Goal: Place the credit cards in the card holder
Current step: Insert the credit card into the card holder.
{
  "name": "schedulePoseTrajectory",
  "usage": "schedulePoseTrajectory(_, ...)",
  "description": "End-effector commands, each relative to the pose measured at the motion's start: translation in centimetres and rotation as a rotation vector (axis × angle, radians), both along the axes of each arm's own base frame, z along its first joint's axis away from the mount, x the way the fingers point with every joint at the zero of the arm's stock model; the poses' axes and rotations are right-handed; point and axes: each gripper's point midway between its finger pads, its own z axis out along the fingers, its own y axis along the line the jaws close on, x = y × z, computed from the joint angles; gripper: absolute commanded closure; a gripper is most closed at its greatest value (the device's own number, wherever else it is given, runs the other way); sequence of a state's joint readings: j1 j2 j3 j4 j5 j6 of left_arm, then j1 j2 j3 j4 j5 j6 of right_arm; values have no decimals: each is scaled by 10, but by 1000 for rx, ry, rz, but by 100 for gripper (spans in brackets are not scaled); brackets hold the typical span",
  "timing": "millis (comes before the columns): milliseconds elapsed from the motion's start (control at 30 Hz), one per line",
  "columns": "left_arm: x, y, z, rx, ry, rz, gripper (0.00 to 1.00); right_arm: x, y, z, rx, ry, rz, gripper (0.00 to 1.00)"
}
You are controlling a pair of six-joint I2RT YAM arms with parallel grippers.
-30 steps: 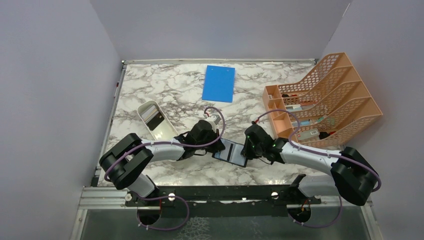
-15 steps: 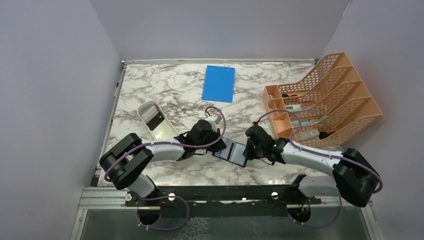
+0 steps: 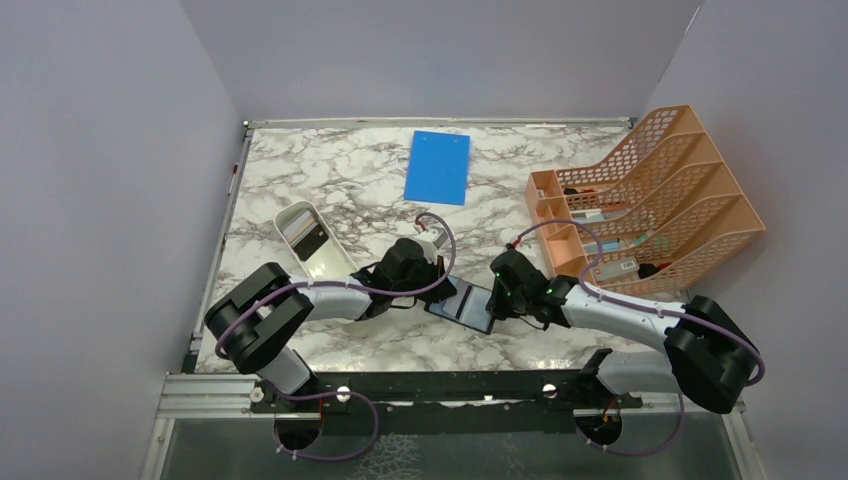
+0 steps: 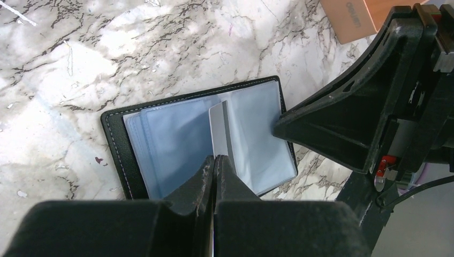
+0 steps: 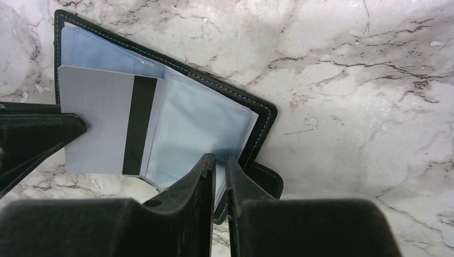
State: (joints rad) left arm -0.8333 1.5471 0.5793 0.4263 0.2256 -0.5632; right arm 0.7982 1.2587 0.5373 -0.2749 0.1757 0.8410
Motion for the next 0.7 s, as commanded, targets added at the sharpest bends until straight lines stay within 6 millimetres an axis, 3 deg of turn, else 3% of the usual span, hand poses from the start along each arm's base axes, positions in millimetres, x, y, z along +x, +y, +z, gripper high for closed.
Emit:
schedulePoseTrajectory(0,0,-6,-3,-8,-17,-39,100,-15,-27,-25,-124,64,-14,82)
schedulePoseTrajectory(467,-3,-9,-8,-22,-13,-62,100,-15,-26,-26,-120,67,-10,82)
schedulePoseTrajectory(667,-15,-4,-14,-36,80,-33,100,-15,-26,-25,-123,68,-9,82)
